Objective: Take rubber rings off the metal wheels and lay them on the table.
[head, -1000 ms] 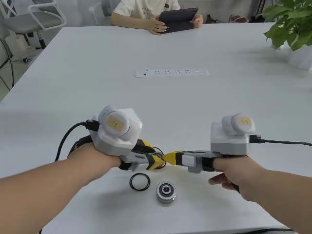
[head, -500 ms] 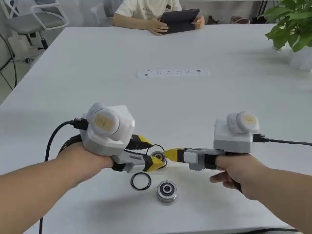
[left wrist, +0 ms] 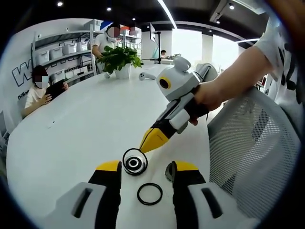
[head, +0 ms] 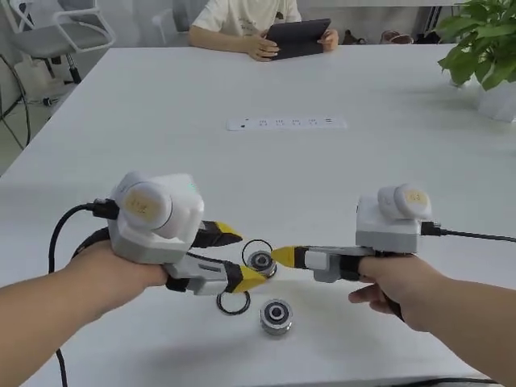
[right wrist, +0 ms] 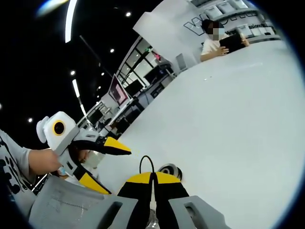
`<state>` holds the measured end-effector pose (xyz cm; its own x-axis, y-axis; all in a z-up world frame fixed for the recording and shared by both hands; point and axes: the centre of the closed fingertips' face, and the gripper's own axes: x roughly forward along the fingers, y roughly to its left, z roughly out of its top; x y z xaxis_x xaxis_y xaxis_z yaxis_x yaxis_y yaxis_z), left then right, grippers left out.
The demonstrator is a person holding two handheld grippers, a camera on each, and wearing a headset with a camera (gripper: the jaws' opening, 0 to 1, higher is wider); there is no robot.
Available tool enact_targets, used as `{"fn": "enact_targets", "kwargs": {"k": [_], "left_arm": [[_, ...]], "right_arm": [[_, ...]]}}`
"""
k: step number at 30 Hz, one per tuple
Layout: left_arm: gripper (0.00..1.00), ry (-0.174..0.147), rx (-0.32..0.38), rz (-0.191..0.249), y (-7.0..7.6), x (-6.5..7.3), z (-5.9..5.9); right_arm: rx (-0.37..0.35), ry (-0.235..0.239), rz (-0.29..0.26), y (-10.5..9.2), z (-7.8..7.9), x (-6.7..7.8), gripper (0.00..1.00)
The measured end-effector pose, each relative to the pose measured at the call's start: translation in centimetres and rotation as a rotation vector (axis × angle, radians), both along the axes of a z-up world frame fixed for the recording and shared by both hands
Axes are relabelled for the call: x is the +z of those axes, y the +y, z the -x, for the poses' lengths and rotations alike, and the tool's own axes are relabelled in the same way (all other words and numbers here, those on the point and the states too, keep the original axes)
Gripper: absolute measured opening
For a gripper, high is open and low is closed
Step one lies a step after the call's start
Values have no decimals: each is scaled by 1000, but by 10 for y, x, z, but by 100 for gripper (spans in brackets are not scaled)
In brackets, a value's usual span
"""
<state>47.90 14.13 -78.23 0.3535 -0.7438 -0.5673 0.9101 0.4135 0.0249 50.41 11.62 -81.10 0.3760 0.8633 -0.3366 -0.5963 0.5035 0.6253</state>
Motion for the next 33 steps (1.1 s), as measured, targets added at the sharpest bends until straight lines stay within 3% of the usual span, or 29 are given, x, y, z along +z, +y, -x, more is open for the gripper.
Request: {"fn": "enact_targets", "kwargs": {"k": [9,22,33], "left_arm": [[46,-17,13,-1,16,7,10],[59,-2,56,7,37,5,19],[63,3,91,5,51,2,25]], "right_arm": [[18,4,1,5,6,2,0],[60,26,10,15,19,0,0],[97,56,29,24,28,-7,0]]}}
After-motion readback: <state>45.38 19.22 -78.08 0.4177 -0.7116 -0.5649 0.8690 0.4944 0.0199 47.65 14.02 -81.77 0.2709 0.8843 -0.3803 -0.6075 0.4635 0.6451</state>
